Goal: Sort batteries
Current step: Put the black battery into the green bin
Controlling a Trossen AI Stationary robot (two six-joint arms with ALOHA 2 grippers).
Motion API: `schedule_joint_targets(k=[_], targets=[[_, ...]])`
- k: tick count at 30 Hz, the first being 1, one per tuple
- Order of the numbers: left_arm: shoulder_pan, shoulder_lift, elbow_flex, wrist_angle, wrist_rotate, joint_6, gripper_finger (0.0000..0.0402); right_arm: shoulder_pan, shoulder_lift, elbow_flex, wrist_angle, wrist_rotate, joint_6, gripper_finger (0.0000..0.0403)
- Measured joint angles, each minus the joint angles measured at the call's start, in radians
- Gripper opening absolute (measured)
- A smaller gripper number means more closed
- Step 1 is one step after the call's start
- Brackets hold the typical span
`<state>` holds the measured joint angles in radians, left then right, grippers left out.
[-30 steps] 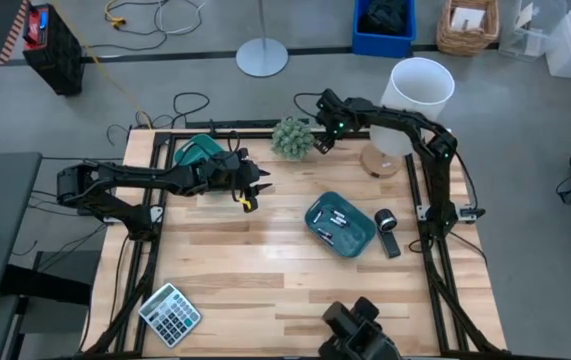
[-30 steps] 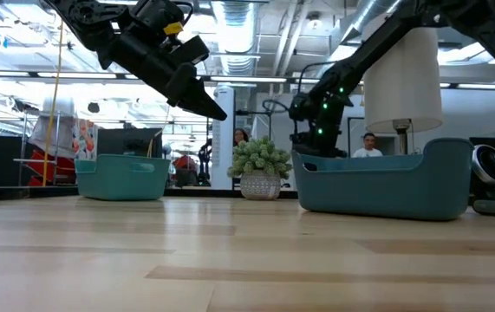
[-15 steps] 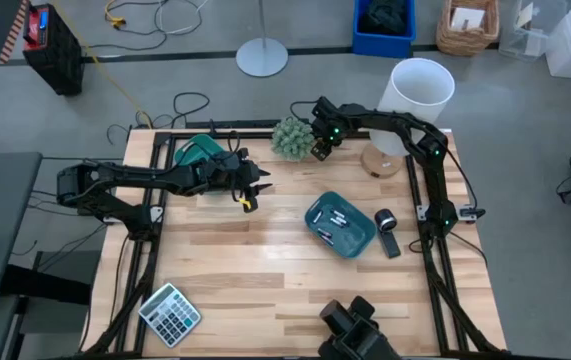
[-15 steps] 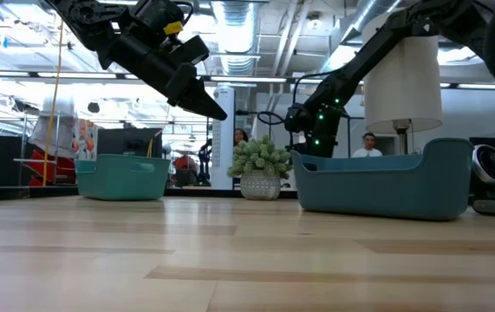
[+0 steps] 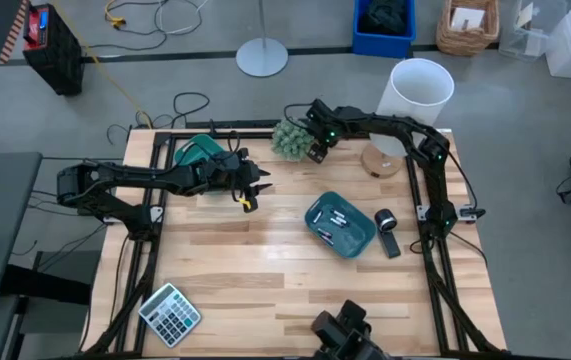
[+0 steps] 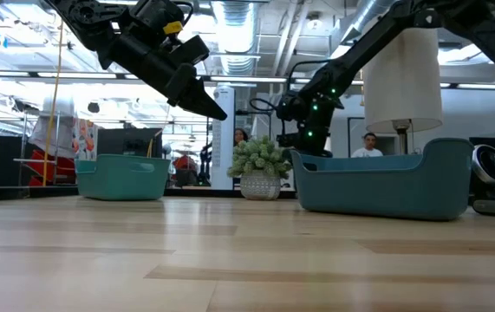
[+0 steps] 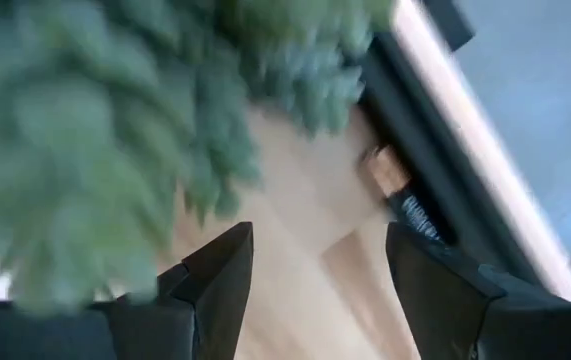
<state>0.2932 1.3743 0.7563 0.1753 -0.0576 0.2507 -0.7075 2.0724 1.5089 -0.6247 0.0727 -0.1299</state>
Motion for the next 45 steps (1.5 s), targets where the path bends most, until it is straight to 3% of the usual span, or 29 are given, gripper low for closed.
schedule_joint_targets(k=[33,45], targets=[[0.0,0.0,0.0,-0.005,-0.001,0.0,0.0142,-0.078,0.024,0.002,0.054,-0.048,-0.02,0.025],[0.0,0.0,0.0,-0.005,-0.001,0.0,0.0142,-0.059,0.027,0.001,-0.011,-0.054,-0.016,0.025]])
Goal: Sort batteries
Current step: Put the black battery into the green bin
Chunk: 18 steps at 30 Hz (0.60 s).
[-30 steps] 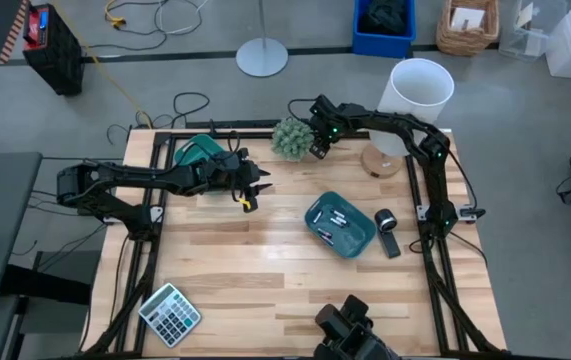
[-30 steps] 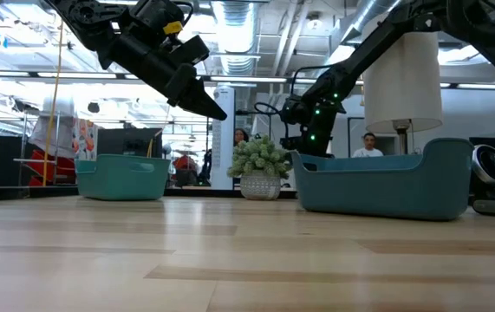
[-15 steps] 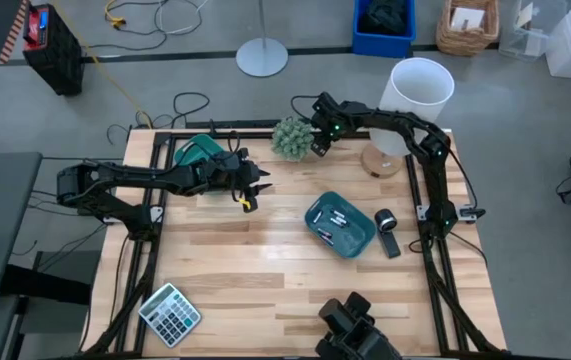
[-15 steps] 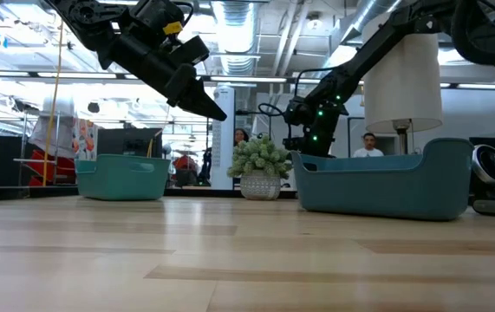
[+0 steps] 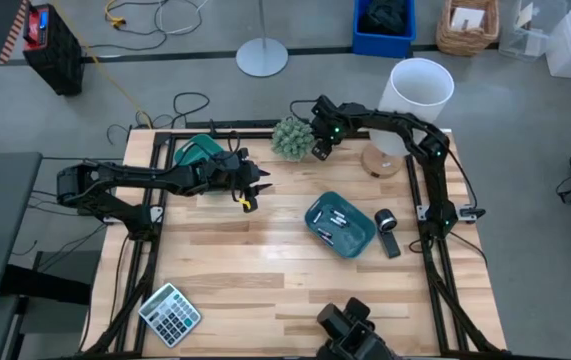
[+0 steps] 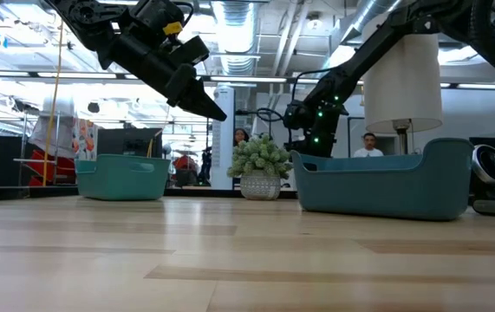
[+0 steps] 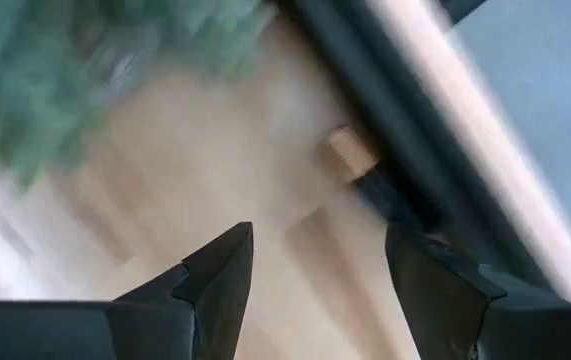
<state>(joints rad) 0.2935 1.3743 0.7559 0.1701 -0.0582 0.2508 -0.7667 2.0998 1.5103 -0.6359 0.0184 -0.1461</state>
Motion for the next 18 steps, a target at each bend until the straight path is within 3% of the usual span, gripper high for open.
schedule_joint_targets(k=[18], targets=[[0.0,0.0,0.0,-0.001,0.0,0.0,0.0142,0.076,-0.002,-0.001,-0.009,0.055,-0.02,0.025]])
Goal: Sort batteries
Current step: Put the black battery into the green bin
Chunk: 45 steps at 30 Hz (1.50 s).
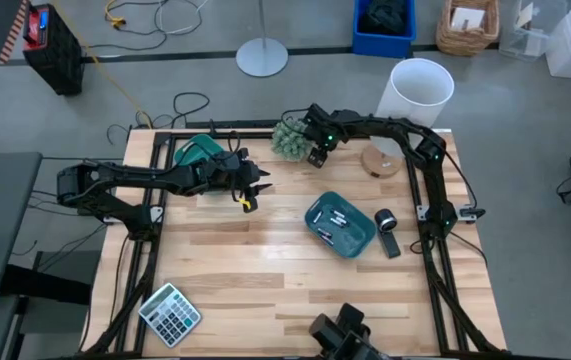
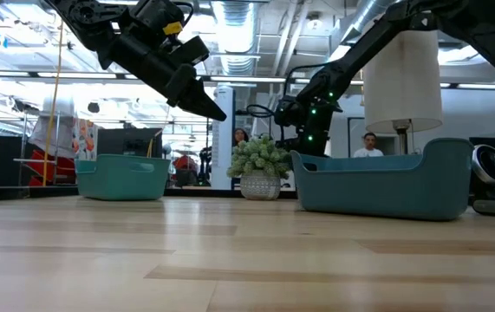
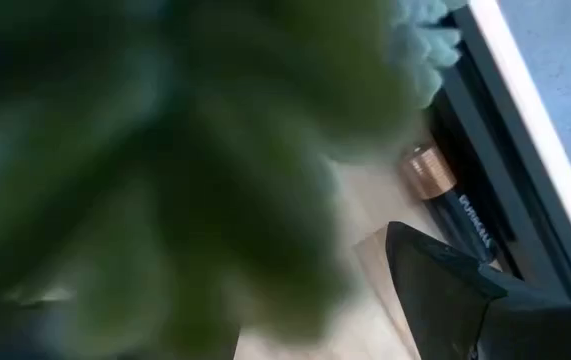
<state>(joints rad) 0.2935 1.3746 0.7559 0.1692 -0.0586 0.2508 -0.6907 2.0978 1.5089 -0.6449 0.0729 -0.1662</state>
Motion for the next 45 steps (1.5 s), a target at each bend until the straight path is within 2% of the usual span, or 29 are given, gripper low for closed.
schedule_joint_targets(k=[21,34,45], targets=[[0.0,0.0,0.0,-0.001,0.0,0.0,0.0142,-0.053,-0.001,0.0,0.088,0.009,-0.026,0.025],[0.0,0.0,-0.001,-0.002,0.0,0.0,0.0142,-0.06,0.0,0.001,0.009,0.004,-0.011,0.025],[0.0,0.0,-0.001,-0.003,0.0,0.0,0.0142,0.008,0.002,0.001,-0.045,0.011,0.001,0.025]])
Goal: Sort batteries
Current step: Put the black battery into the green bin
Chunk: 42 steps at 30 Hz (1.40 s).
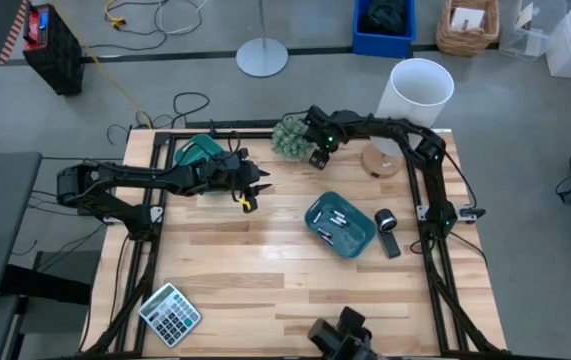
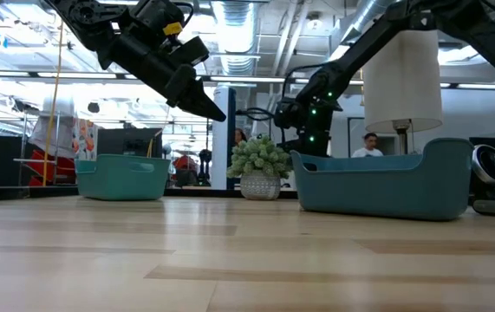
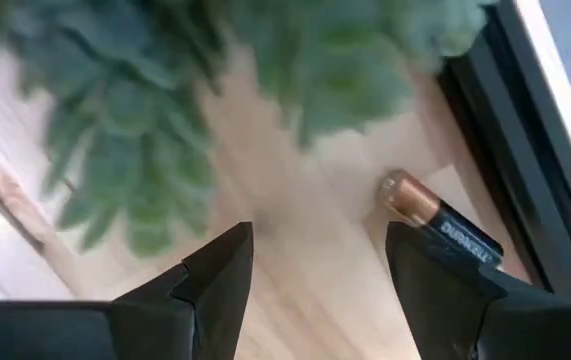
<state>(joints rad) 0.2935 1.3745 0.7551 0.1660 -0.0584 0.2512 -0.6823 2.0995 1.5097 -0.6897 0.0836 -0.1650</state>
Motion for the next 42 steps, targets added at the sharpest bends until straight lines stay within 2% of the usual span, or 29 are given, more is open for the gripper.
schedule_joint_targets(k=[4,15,19,32,42], targets=[[0.0,0.0,0.0,-0.001,0.0,0.0,0.0142,0.022,0.0,0.0,0.001,0.053,0.003,0.025],[0.0,0.0,0.0,-0.005,0.0,0.009,0.0142,0.041,-0.013,0.001,-0.004,0.061,-0.001,0.025],[0.0,0.0,-0.003,0.0,0.0,0.01,0.0142,0.053,-0.021,0.017,-0.01,0.106,-0.017,0.025],[0.002,0.0,-0.008,0.004,0.0,0.014,0.0142,-0.033,-0.024,0.029,0.005,0.108,-0.186,0.025],[0.002,0.0,-0.008,0.003,0.0,0.014,0.0142,-0.032,-0.02,0.016,-0.031,0.098,-0.327,0.025]])
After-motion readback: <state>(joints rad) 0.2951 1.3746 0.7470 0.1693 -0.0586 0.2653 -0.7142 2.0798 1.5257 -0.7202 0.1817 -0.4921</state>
